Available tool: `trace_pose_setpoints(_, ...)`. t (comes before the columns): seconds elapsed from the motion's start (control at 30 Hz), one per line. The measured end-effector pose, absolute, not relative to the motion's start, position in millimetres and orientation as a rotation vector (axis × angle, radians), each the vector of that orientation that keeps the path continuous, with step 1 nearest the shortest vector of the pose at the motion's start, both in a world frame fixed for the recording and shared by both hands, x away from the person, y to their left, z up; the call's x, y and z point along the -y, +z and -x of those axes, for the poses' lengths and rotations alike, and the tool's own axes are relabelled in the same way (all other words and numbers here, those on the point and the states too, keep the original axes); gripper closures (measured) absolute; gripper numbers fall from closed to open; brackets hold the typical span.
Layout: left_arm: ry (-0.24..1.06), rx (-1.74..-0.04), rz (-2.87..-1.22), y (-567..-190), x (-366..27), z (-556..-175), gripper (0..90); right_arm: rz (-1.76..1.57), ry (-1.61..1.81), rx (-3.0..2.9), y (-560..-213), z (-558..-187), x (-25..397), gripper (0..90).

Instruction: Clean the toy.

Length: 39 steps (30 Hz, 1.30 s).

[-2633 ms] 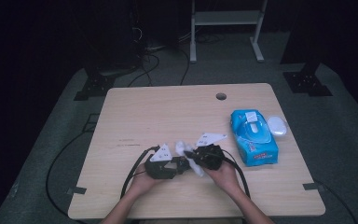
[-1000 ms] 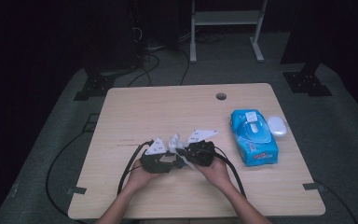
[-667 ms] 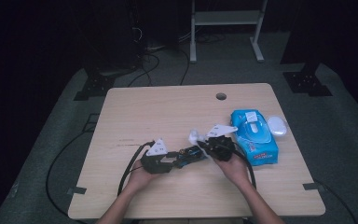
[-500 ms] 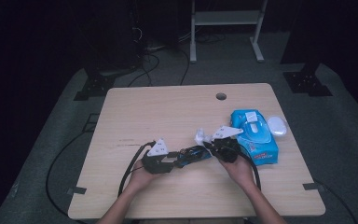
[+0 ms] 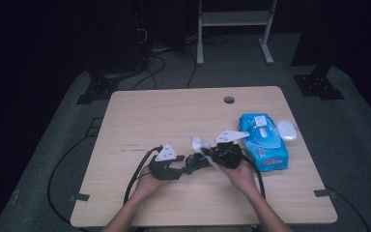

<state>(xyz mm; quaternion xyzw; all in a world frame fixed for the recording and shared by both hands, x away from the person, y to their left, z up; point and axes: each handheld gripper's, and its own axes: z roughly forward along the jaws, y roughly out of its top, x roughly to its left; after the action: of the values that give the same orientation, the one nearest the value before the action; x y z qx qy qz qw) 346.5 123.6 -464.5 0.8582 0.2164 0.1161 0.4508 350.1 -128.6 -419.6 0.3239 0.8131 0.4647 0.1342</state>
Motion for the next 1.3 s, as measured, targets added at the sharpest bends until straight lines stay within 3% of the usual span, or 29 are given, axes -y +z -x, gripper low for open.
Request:
trace_pose_setpoints(0.2, 0.293, -0.552, -2.125, -466.0, -123.4, -347.7, 50.8, -1.087, 1.272, -2.297, -426.1, -359.1, 173.8, 87.1)
trace_pose_setpoints(0.5, 0.236, -0.546, -2.056, -455.2, -135.2, -347.5, 47.2, -1.01, 1.313, -2.333, -429.2, -353.9, 146.7, 87.2)
trace_pose_setpoints(1.3, -0.003, -0.792, -1.859, -453.0, -151.5, -363.5, 44.2, -0.96, 1.354, -2.403, -430.2, -343.0, 145.5, 87.2)
